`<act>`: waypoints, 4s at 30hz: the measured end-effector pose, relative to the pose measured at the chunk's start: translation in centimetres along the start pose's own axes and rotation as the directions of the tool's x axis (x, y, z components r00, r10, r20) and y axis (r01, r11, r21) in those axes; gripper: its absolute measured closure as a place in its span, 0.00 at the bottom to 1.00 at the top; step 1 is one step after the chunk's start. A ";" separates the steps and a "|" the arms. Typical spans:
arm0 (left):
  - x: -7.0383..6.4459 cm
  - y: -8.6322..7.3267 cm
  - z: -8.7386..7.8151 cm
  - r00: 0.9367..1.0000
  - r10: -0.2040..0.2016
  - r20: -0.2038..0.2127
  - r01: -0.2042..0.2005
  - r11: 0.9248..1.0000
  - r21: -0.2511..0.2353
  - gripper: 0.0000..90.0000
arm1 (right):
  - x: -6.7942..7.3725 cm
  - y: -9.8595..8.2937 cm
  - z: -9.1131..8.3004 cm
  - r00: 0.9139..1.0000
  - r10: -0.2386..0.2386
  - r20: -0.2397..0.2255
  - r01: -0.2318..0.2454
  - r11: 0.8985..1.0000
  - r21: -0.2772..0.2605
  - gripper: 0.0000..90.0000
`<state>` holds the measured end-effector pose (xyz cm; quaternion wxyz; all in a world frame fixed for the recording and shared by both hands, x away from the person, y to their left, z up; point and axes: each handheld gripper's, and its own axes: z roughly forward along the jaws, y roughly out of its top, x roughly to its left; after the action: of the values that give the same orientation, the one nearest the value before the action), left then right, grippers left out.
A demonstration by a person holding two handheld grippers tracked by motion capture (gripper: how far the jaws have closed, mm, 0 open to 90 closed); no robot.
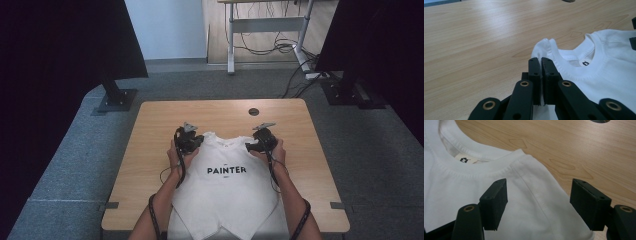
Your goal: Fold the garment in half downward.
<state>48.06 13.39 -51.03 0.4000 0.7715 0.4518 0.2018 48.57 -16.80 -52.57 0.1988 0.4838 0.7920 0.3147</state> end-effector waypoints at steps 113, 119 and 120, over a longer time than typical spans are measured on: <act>1.3 5.1 0.0 0.993 -0.022 -0.119 0.011 0.996 -0.086 0.96 | 1.7 5.3 -1.3 0.971 0.208 0.119 -0.171 0.949 -0.265 0.97; 0.6 3.4 -0.8 0.993 -0.027 -0.115 0.017 0.996 -0.087 0.96 | 3.0 4.3 -2.2 0.971 0.198 0.133 -0.151 0.942 -0.299 0.97; 0.5 3.2 -0.9 0.993 -0.029 -0.114 0.019 0.996 -0.086 0.96 | 3.1 4.2 -2.4 0.971 0.199 0.135 -0.151 0.942 -0.301 0.97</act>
<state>49.39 13.33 -47.95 0.4081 0.7352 0.4745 0.2602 48.33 -13.39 -47.97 0.3025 0.5424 0.6725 0.4026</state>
